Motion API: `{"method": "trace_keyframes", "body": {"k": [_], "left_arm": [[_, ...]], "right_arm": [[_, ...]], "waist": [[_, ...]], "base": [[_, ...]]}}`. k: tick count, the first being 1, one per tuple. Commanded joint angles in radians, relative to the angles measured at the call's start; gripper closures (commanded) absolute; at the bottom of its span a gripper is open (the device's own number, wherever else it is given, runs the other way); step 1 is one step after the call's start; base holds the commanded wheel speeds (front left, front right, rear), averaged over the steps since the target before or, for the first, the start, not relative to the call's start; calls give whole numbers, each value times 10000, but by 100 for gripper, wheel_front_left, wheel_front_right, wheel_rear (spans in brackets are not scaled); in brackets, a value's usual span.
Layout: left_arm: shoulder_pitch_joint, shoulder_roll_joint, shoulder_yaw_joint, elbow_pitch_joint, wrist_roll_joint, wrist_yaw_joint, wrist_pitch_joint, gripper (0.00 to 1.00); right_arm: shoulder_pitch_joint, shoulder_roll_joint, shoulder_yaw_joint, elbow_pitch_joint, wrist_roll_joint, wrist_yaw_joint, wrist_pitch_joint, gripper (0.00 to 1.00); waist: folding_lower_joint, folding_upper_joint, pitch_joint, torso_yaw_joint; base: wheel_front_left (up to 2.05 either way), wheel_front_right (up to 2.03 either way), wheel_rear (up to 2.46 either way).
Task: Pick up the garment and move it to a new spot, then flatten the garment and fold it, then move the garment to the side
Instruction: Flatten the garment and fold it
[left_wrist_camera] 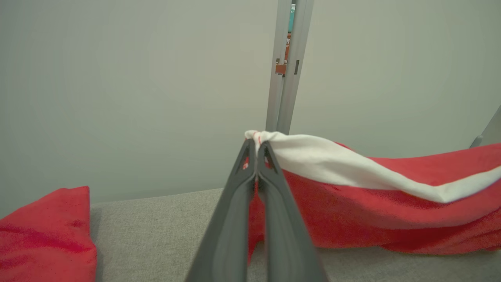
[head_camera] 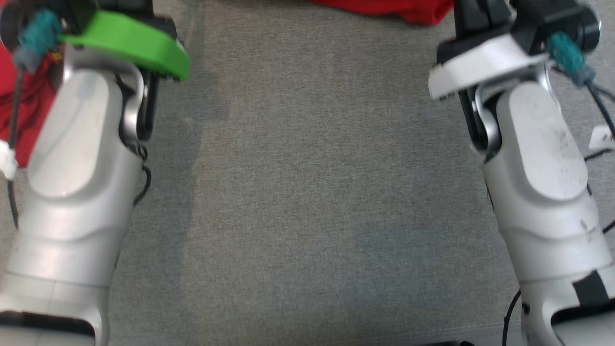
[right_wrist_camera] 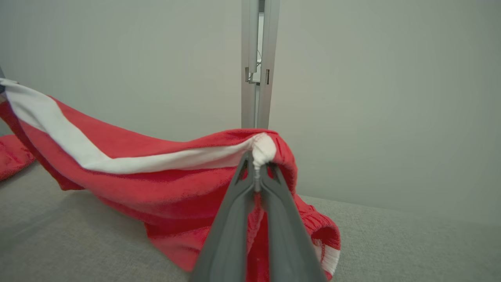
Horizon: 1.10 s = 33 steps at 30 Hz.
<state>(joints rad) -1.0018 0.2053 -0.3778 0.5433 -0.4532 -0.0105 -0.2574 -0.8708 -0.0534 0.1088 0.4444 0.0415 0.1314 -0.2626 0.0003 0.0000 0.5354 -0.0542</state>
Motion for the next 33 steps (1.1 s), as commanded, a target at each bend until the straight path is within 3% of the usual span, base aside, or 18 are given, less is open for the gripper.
{"method": "trace_keyframes", "body": {"k": [1,9,20,33], "left_arm": [[469,7,167,-177,-58,-33,-89,100],[2962,-237,1082,-1995,605,-68,-80,100],[6252,-890,1348,-3864,1237,-509,-69,100],[9957,-688,1343,-6480,1291,146,264,100]], "right_arm": [[468,-18,-70,-265,140,-14,-30,100],[2607,19,7,-1764,710,-14,-31,100],[5598,19,188,-3259,1191,-14,-32,100],[9258,21,-155,-5493,1355,-14,-33,100]], "waist": [[-3,0,3,183],[-3,0,-1058,247],[-3,0,-3420,606],[-3,0,-4677,376]], "base": [[0,0,0],[0,0,0],[0,0,0],[0,0,0]]}}
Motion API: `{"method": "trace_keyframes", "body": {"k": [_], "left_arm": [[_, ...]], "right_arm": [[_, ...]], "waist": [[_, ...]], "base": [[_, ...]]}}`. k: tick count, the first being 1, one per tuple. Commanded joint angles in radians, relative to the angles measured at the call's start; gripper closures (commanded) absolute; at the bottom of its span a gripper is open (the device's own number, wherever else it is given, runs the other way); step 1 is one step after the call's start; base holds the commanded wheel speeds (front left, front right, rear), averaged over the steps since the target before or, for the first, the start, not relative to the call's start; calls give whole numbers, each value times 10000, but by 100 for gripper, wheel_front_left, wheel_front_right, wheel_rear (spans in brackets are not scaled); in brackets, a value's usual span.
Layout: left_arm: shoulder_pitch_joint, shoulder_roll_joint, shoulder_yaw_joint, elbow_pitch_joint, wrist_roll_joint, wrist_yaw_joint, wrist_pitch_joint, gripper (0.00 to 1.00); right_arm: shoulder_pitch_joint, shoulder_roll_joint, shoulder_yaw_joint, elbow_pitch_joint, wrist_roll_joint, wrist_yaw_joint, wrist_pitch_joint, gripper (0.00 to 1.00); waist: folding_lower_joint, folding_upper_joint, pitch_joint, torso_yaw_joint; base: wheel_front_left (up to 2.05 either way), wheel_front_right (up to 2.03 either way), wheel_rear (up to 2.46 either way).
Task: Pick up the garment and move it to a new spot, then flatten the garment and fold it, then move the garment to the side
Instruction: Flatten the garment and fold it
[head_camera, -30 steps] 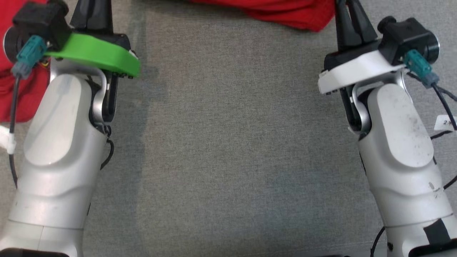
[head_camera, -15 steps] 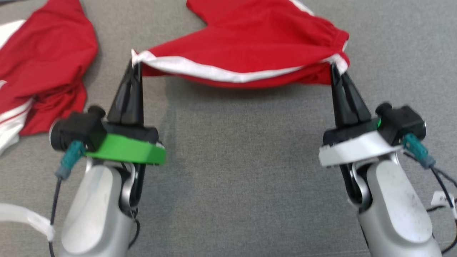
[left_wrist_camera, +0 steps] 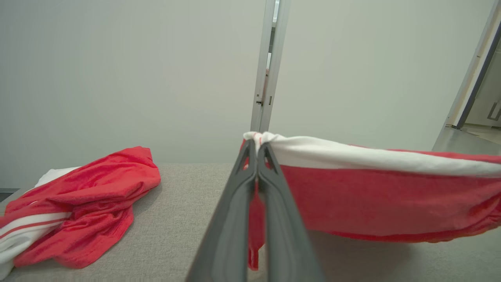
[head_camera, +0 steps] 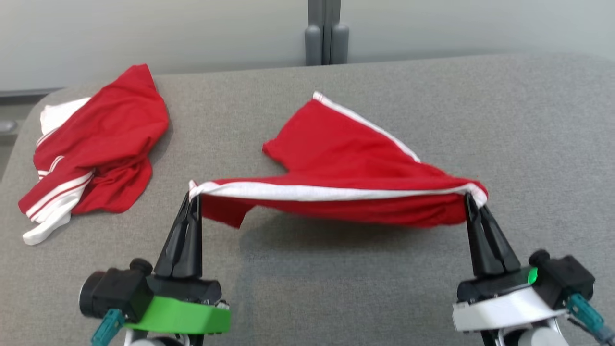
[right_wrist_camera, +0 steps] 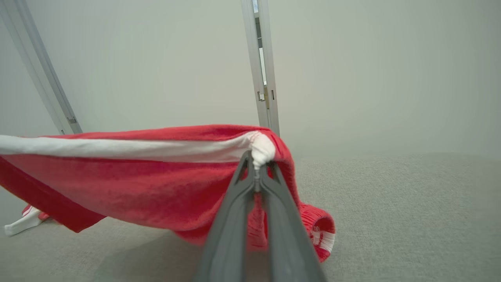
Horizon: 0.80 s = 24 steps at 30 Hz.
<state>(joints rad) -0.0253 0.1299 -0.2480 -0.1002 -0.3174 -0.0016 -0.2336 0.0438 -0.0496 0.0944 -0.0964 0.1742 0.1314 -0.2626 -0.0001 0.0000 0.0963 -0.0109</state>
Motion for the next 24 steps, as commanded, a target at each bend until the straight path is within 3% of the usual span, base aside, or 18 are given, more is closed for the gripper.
{"method": "trace_keyframes", "body": {"k": [1,7,12,18,24], "left_arm": [[417,76,43,-221,-96,134,160,100],[979,219,20,-598,-245,300,710,100],[471,316,92,-165,-250,245,807,100],[-813,392,7,1021,-119,7,902,100],[-3140,414,-326,2831,130,-473,1173,100]], "right_arm": [[377,-17,38,-170,58,-14,-33,100],[986,-17,320,-293,276,-14,-33,100],[737,-18,420,162,451,-14,-33,100],[187,-21,485,914,838,-14,-33,100],[-773,-16,220,1674,1785,-14,-33,100]], "waist": [[1,0,-297,-75],[1,0,-41,-237],[1,0,334,-368],[1,0,967,-588],[1,0,1816,-977]], "base": [[0,0,0],[0,0,0],[0,0,0],[0,0,0],[0,0,0]]}}
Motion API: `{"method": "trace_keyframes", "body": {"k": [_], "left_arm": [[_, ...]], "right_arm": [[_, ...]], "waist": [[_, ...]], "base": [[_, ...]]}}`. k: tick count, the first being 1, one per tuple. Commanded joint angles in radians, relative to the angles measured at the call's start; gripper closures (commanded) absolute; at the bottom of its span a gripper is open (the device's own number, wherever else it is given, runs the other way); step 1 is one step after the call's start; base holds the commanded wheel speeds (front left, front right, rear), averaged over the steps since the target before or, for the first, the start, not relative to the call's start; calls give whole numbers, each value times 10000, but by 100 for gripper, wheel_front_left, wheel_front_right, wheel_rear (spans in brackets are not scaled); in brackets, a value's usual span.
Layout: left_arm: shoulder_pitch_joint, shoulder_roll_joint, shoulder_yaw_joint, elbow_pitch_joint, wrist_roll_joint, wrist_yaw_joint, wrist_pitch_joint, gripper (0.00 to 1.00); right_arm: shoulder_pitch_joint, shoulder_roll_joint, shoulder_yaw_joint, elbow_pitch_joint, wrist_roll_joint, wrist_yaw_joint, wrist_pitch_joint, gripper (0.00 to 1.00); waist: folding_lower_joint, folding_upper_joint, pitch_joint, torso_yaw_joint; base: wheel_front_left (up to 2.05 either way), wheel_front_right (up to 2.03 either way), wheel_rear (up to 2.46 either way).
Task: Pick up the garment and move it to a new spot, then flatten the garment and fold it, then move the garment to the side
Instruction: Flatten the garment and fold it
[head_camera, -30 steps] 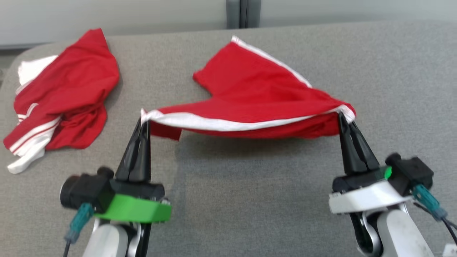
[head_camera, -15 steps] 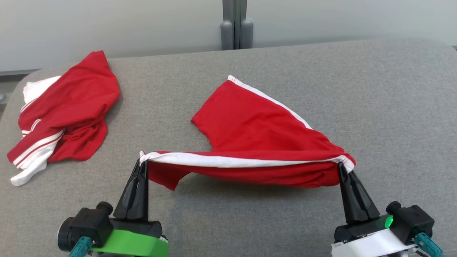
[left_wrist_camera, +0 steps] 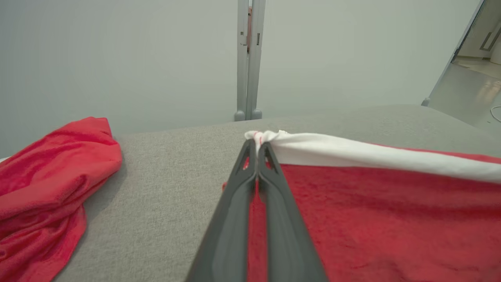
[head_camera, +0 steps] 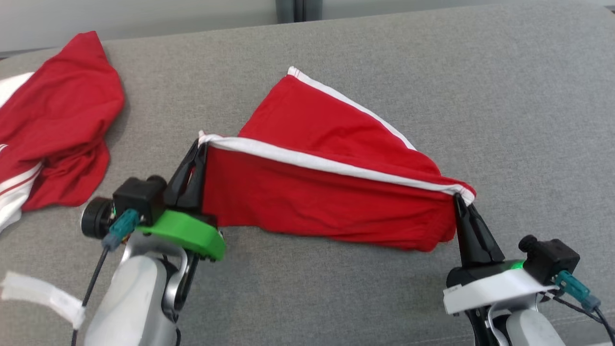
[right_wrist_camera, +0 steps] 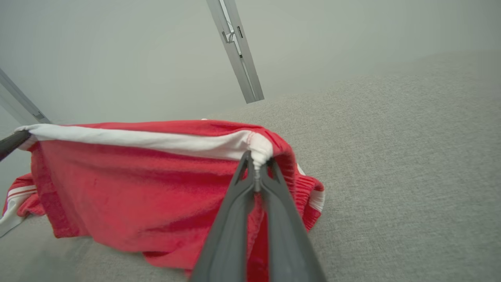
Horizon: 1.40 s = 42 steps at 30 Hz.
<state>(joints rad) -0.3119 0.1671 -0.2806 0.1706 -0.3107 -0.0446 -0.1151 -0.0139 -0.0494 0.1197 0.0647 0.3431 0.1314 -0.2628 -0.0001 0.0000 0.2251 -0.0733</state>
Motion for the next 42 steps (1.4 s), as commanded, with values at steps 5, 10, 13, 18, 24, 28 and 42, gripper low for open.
{"method": "trace_keyframes", "body": {"k": [5,10,13,18,24,28,42], "left_arm": [[-2197,-49,-216,1895,252,-254,299,100],[-3880,-305,-484,3708,466,-346,257,100],[-4669,-413,-621,4641,542,-400,171,100],[-5937,-525,-824,6106,791,-343,89,100],[-7051,-723,-1029,7370,949,-322,-235,100],[-7501,-815,-1201,8013,1026,-316,-524,86],[-7317,-1091,-1505,8291,687,-370,-1488,0]], "right_arm": [[-1144,-21,33,820,656,-14,-30,100],[-1923,-15,205,1210,960,-14,-31,100],[-2242,-17,351,1359,1092,-14,-31,100],[-2653,-18,629,1502,1305,-14,-31,100],[-2925,-16,777,1613,1511,-14,-31,100],[-3060,-15,954,1624,1559,-14,-31,100],[-2322,-18,445,1116,992,-14,-30,0]], "waist": [[1,0,1265,-824],[1,0,1916,-1190],[1,0,2181,-1354],[1,0,2596,-1625],[1,0,2812,-1792],[1,0,2824,-1835],[1,0,2055,-1450]], "base": [[0,0,0],[0,0,0],[0,0,0],[0,0,0],[0,0,0],[0,0,0],[0,0,0]]}}
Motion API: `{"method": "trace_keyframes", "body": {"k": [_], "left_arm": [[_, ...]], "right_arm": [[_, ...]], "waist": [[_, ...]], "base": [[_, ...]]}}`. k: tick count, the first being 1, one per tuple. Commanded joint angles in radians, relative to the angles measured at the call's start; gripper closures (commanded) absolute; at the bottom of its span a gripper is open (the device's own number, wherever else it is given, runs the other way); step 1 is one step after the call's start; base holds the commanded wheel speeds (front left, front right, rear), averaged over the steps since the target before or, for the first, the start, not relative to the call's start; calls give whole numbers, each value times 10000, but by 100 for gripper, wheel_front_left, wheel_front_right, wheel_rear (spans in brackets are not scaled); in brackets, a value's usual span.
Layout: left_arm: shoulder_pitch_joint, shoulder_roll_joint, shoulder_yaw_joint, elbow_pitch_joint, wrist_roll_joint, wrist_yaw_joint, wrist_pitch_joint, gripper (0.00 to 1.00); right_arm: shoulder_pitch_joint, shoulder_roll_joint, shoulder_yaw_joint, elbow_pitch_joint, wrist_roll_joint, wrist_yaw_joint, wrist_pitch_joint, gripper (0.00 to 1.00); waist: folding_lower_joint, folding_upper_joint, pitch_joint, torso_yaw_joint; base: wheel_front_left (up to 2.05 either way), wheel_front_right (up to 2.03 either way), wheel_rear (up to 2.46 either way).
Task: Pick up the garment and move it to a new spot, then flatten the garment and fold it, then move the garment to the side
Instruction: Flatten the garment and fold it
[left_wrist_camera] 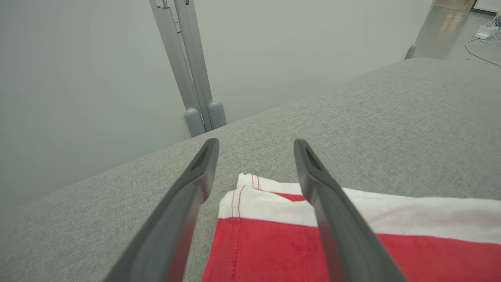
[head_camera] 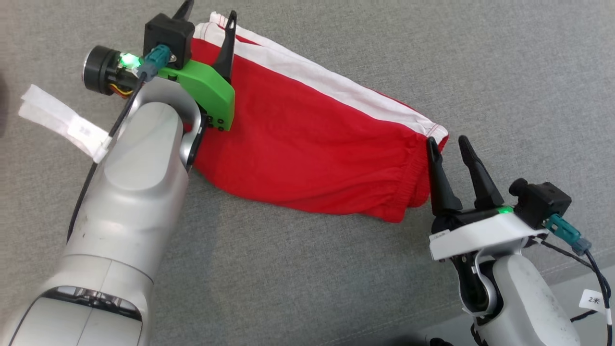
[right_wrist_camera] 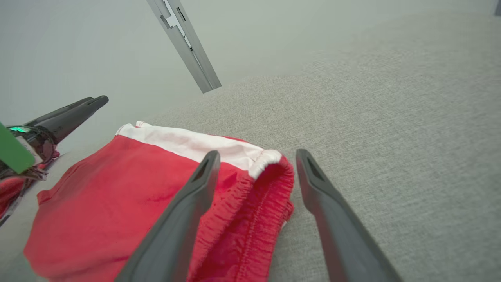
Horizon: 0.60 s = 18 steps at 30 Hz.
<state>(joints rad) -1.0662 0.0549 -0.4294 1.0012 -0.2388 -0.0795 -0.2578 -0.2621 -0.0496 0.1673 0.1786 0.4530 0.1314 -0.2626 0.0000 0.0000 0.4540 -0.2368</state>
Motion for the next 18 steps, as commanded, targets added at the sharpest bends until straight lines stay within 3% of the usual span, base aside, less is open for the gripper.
{"method": "trace_keyframes", "body": {"k": [1,7,18], "left_arm": [[350,23,-44,-81,-79,-70,-78,0],[1127,18,-84,235,-468,-245,72,0],[1354,259,2,1504,-1415,-481,2405,0]], "right_arm": [[290,-19,-185,-59,-248,-14,-33,0],[1020,-19,-728,-233,-1115,-14,-33,0],[1566,-17,-1327,-983,-1585,-14,-32,0]], "waist": [[0,0,-370,260],[0,0,-1122,543],[0,0,-1338,337]], "base": [[0,0,0],[0,0,0],[0,0,0]]}}
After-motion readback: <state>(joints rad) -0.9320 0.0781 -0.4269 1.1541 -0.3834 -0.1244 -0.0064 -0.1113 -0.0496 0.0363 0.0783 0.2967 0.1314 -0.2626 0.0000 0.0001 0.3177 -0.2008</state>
